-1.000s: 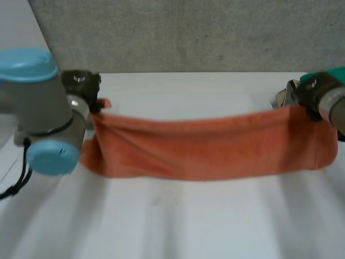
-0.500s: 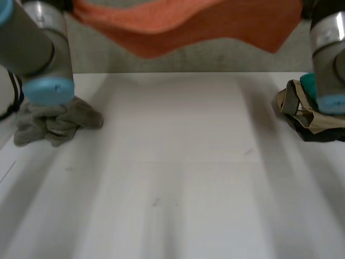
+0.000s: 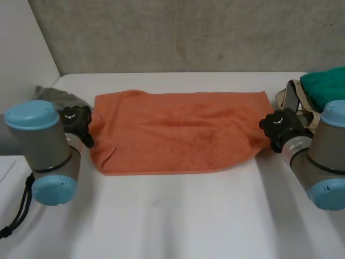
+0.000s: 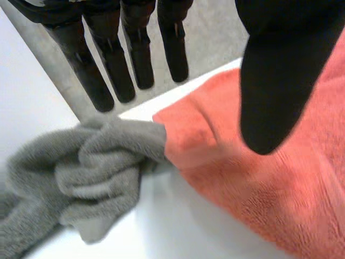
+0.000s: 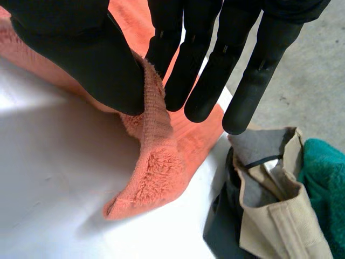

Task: Fold the laundry.

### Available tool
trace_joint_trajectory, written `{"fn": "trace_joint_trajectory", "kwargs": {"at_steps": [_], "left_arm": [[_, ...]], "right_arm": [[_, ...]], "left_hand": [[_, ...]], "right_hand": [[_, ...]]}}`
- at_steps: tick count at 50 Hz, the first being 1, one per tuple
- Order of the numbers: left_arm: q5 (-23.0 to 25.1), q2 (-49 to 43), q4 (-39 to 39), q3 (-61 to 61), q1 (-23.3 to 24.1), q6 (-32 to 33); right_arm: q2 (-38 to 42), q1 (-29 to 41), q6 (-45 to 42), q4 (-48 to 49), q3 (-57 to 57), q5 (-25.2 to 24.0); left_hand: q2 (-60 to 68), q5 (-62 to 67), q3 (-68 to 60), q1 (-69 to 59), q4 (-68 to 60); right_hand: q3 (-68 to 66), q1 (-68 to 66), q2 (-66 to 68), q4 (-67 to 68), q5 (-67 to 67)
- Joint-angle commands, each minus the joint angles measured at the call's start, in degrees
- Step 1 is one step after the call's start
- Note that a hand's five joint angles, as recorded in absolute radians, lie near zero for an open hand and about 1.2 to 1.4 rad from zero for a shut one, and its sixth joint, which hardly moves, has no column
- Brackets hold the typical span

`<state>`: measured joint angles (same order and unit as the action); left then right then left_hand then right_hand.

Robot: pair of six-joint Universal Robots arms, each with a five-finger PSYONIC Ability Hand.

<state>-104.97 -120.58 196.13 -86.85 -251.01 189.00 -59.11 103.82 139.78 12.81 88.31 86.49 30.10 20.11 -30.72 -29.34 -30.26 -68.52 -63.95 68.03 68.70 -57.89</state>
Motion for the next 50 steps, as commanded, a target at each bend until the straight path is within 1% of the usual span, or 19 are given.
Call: {"fn": "trace_joint_trajectory", "kwargs": {"at_steps": [1, 2, 3, 5, 6, 9, 10, 13, 14, 16, 21, 26, 31, 36, 39, 41, 43, 46, 50], "left_arm": [[8.4, 10.3, -0.3, -4.7, -0.5, 1.0], [10.2, 11.2, -0.3, -5.1, -1.0, 1.3], [14.7, 13.2, -0.2, -6.0, -2.6, 2.6], [18.7, 14.4, -0.2, -6.7, -4.5, 4.3], [23.4, 15.1, -0.4, -7.3, -6.4, 7.0], [29.9, 15.3, -0.5, -8.3, -8.6, 11.7], [33.8, 15.3, -0.7, -9.4, -9.8, 15.4], [38.9, 14.9, -0.7, -10.7, -11.5, 21.6], [41.1, 14.4, -0.7, -10.9, -12.5, 25.8], [42.7, 12.8, -1.1, -10.4, -13.3, 30.1], [43.6, 6.1, -4.3, -7.1, -14.1, 38.7], [43.8, -2.5, -15.1, 1.9, -13.5, 43.2], [43.8, -7.2, -22.9, 8.6, -13.0, 43.7], [43.4, -9.4, -23.7, 12.1, -11.8, 43.2], [43.2, -10.6, -23.7, 13.2, -11.7, 43.3], [42.7, -10.8, -23.7, 13.6, -11.3, 43.3], [42.3, -10.5, -23.7, 13.8, -10.9, 43.1], [42.0, -10.4, -23.7, 13.8, -10.7, 43.2], [41.8, -10.2, -23.7, 14.0, -11.2, 43.5]], "right_arm": [[-4.0, -2.7, 0.9, -1.7, 2.7, -2.9], [-4.2, -2.7, 1.4, -1.7, 3.0, -3.6], [-4.2, -2.7, 1.5, -1.8, 3.1, -4.0], [-4.2, -2.8, 1.7, -1.7, 3.4, -4.4], [-4.2, -2.9, 1.9, -1.8, 3.6, -4.6], [-4.3, -3.2, 1.8, -1.8, 3.8, -4.6], [-4.3, -3.3, 1.8, -1.8, 3.9, -4.6], [-4.3, -3.3, 1.8, -1.8, 4.1, -4.7], [-4.2, -3.3, 1.8, -1.8, 4.1, -4.7], [-4.2, -3.4, 1.8, -1.8, 4.2, -4.7], [-4.2, -3.5, 1.6, -1.9, 4.5, -4.7], [-4.2, -3.5, 1.6, -2.0, 4.9, -4.8], [-4.1, -3.5, 1.5, -2.0, 5.3, -5.0], [-4.1, -3.6, 1.5, -1.9, 5.9, -5.2], [-4.0, -3.5, 1.5, -1.9, 6.0, -5.2], [-4.0, -3.6, 1.5, -1.9, 6.0, -5.2], [-4.0, -3.6, 1.5, -1.9, 6.0, -5.2], [-4.1, -4.1, 1.5, -1.9, 6.0, -5.3], [-4.2, -4.3, 1.1, -1.9, 5.9, -5.2]], "left_hand": [[-10.8, -10.8, 11.4, 10.0, 11.0], [-11.0, -11.0, 11.6, 10.2, 11.1], [-11.3, -11.3, 11.9, 10.5, 11.5], [-11.3, -11.3, 11.9, 10.5, 11.5], [-11.1, -11.2, 11.8, 10.4, 11.3], [-10.5, -10.5, 11.1, 9.7, 10.6], [-10.3, -10.3, 10.9, 9.5, 10.5], [-10.1, -10.1, 10.7, 9.4, 10.3], [-10.1, -10.1, 10.7, 9.4, 10.3], [-10.1, -10.1, 10.7, 9.4, 10.3], [-7.9, -8.0, 8.6, 7.2, 8.1], [-7.4, -7.5, 8.1, 6.7, 7.6], [-6.8, -6.8, 7.4, 6.0, 6.9], [-4.8, -4.8, 5.4, 4.0, 4.9], [2.3, 2.3, -1.7, -3.1, -2.1], [20.4, 20.4, -19.8, -21.2, -20.2], [32.9, 32.8, -32.2, -33.6, -32.7], [41.0, 41.0, -40.4, -41.7, -40.8], [39.3, 39.3, -38.7, -40.1, -39.2]], "right_hand": [[-11.5, -16.0, 12.0, 11.3, -12.1], [-11.5, -16.0, 12.0, 11.3, -12.1], [-11.5, -16.0, 12.0, 11.3, -12.1], [-11.5, -16.0, 12.0, 11.3, -12.1], [-11.5, -16.0, 12.0, 11.3, -12.1], [-11.5, -16.0, 12.0, 11.3, -12.1], [-11.5, -16.0, 12.0, 11.3, -12.1], [-11.5, -16.0, 12.0, 11.3, -12.1], [-11.5, -16.0, 12.0, 11.3, -12.1], [-11.5, -16.0, 12.0, 11.3, -12.1], [-11.5, -16.0, 12.0, 11.3, -12.1], [-11.5, -16.0, 12.0, 11.3, -12.1], [-11.5, -16.0, 12.0, 11.3, -12.1], [-11.5, -16.0, 12.0, 11.3, -12.1], [-11.5, -16.0, 12.0, 11.3, -12.1], [-11.5, -16.0, 12.0, 11.3, -12.1], [-11.5, -16.0, 12.0, 11.3, -12.1], [-11.5, -16.0, 12.0, 11.3, -12.1], [-11.5, -16.0, 12.0, 11.3, -12.1]]}}
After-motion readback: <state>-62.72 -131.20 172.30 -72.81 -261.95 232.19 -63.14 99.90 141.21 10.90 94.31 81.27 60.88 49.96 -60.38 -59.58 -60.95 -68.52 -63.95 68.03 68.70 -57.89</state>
